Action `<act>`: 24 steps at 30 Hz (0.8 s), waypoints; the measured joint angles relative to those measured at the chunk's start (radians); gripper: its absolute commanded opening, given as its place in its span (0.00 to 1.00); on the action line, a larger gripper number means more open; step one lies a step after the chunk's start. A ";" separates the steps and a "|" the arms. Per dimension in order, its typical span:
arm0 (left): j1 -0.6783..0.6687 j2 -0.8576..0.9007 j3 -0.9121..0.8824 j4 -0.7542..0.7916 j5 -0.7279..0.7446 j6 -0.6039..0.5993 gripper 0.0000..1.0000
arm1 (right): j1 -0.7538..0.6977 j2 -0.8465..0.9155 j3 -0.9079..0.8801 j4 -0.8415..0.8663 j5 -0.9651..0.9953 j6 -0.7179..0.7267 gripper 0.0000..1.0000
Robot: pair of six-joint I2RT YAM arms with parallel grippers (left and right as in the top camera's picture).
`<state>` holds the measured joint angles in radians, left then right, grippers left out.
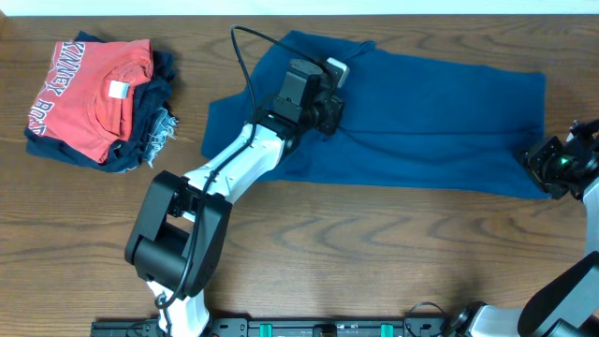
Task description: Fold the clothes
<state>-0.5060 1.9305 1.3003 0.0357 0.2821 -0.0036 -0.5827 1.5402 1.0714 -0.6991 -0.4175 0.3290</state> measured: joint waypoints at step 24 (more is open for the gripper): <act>-0.009 0.084 0.007 0.075 -0.064 0.001 0.62 | 0.000 0.000 0.000 -0.007 0.001 0.000 0.39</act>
<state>-0.5148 2.0144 1.3071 0.1108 0.2184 -0.0025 -0.5827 1.5402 1.0714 -0.7059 -0.4164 0.3290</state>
